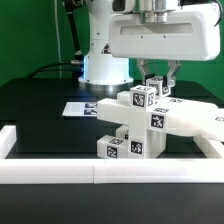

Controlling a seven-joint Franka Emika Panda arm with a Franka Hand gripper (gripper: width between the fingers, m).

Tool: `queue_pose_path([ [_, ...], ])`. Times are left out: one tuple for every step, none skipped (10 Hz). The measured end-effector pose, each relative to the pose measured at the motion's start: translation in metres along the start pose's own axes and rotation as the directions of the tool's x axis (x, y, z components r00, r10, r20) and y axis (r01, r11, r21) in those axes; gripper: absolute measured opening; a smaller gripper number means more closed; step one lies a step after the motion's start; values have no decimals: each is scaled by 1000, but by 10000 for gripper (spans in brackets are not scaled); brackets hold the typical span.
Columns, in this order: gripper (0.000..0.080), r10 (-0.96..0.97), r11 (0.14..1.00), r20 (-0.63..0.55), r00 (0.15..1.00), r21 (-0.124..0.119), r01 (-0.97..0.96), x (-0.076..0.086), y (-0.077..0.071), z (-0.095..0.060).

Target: Assemble chair

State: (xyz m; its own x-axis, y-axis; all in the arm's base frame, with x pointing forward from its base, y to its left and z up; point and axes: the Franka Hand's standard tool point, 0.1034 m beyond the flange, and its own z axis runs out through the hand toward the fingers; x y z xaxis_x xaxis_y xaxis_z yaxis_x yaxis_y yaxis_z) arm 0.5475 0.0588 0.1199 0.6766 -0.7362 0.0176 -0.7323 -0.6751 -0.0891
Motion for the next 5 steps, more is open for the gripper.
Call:
queue_pose_path([
  [288, 34, 999, 0, 999, 0, -34, 0, 0, 0],
  [288, 121, 993, 5, 993, 4, -121, -1, -1, 0],
  [288, 208, 978, 9, 978, 7, -208, -2, -1, 0],
  [288, 306, 952, 14, 952, 9, -306, -3, -2, 0],
  [288, 317, 948, 14, 948, 9, -317, -3, -2, 0],
])
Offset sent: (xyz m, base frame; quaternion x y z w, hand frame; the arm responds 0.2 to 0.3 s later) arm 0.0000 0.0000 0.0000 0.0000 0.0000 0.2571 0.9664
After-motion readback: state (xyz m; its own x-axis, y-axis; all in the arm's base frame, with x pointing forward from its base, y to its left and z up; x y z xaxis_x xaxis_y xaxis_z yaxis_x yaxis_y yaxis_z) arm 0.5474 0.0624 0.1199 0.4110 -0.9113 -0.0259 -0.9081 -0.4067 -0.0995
